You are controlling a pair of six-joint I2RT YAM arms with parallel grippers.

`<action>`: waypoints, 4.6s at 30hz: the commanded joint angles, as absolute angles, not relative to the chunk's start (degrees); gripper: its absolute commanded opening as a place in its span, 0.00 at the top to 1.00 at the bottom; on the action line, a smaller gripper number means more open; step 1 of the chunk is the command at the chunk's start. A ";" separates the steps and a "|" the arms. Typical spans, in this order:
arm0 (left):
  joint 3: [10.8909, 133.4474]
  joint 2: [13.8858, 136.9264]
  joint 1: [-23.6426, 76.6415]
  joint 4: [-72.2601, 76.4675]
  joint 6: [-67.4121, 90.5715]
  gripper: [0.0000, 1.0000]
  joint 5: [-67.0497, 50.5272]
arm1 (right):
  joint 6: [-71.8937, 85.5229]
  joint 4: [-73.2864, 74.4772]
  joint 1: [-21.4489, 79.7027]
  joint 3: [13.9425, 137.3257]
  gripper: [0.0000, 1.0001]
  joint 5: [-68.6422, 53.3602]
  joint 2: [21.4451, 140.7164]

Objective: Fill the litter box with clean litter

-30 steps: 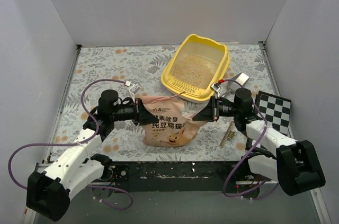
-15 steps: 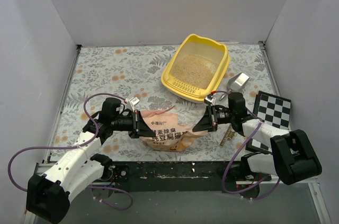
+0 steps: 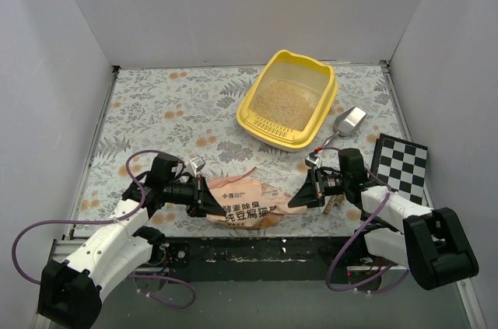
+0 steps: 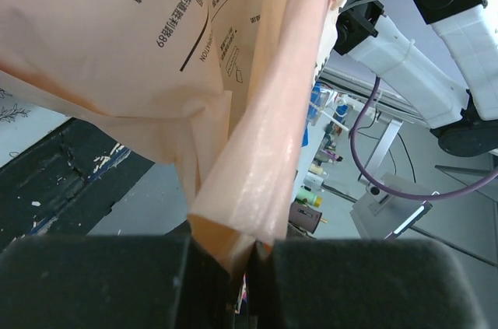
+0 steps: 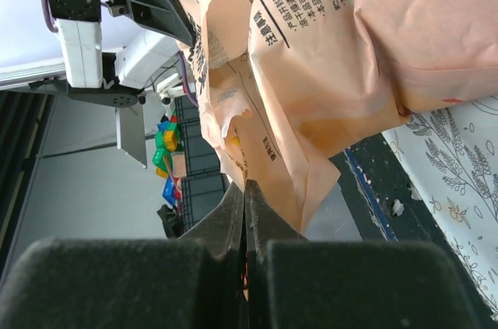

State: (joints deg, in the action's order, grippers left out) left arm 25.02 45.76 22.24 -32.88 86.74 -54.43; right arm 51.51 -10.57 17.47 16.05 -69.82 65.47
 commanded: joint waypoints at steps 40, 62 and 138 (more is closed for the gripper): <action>24.70 45.97 21.36 -29.18 87.45 1.00 -59.15 | -27.68 35.25 59.49 62.32 0.32 -26.90 67.33; 24.35 48.08 21.45 -26.81 87.98 1.00 -60.56 | -30.06 27.69 64.25 50.54 0.32 -24.43 70.84; 36.47 68.03 50.89 -12.39 30.85 1.00 -28.58 | -20.92 30.59 43.42 49.39 0.99 -34.81 61.61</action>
State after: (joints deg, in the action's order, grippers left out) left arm 37.47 67.00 50.61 -5.72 31.46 -33.15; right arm -22.39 32.58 44.34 47.92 -35.00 63.92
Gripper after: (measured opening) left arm 0.075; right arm 0.031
